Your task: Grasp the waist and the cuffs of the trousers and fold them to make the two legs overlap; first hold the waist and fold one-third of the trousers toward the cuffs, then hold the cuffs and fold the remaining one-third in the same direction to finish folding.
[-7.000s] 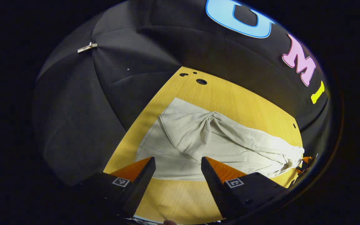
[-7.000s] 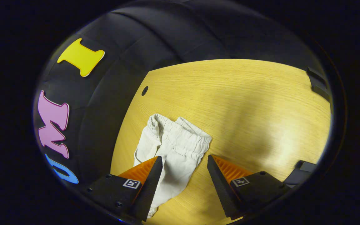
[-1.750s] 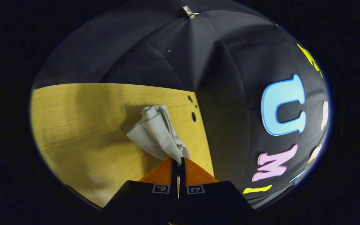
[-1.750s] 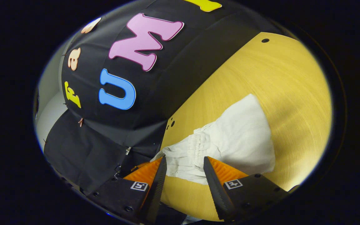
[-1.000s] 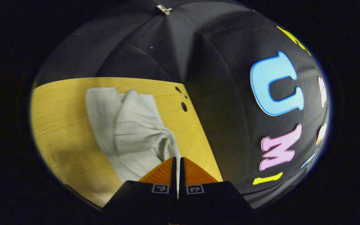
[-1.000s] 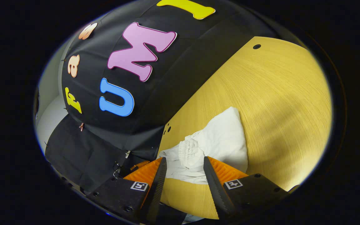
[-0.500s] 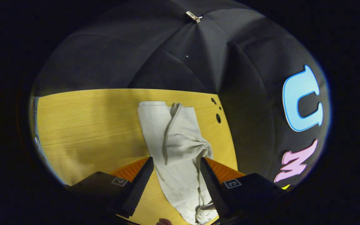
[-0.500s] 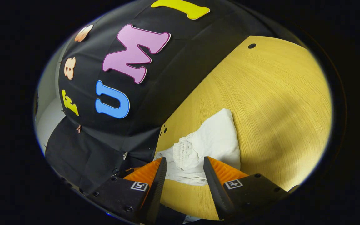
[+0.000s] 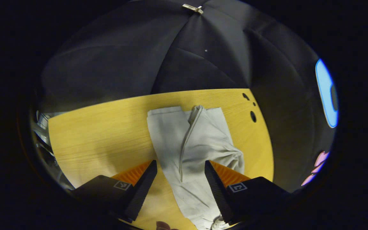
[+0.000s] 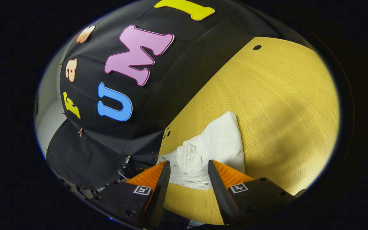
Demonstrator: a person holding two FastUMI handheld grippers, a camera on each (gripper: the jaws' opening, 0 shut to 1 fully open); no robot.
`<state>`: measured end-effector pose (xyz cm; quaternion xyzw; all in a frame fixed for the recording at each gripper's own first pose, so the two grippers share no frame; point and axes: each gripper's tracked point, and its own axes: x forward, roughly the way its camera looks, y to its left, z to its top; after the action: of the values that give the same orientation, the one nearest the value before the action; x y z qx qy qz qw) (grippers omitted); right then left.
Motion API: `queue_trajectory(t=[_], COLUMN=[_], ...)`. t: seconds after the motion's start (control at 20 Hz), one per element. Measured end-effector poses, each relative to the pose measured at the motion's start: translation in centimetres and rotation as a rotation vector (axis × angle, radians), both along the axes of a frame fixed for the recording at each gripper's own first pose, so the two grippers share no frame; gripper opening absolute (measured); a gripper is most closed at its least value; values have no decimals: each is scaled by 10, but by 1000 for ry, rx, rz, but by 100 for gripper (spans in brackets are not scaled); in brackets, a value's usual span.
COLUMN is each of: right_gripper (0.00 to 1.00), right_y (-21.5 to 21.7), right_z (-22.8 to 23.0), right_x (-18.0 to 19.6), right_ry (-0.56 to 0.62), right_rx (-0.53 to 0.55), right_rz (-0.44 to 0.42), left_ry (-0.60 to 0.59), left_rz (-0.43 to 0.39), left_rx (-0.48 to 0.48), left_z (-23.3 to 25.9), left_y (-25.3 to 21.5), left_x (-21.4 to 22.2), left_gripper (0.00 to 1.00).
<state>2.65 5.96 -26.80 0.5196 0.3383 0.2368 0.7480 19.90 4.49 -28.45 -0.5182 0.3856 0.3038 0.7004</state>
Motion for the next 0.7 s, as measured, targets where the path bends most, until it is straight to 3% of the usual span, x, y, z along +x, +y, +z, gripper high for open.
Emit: queue_trajectory(t=[0.15, 0.2, 0.35, 0.4, 0.5, 0.65, 0.7], right_gripper=[73, 73, 73, 73, 73, 73, 73], right_y=[-11, -17, -29, -33, -40, -45, -47], right_z=[0, -2, -9, -12, -16, -14, -14], right_x=[-3, -5, -9, -11, -14, -15, -15], right_ry=[-1, 0, 26, 35, 44, 41, 39], right_rx=[-3, -5, -1, -1, -5, -8, -9], right_rz=[-20, -29, -60, -70, -87, -98, -100], left_ry=[129, 148, 260, 319, 317, 275, 228], left_rz=[-30, -33, -88, -122, -138, -153, -152], left_rx=[52, 75, 132, 147, 167, 148, 136], left_z=[-11, -13, -23, -25, -23, -23, -21], left_y=[0, 5, 0, -3, -1, -4, -6], left_x=[-1, 3, -1, -5, 3, 10, 11], left_gripper=[94, 86, 89, 87, 75, 6, 6])
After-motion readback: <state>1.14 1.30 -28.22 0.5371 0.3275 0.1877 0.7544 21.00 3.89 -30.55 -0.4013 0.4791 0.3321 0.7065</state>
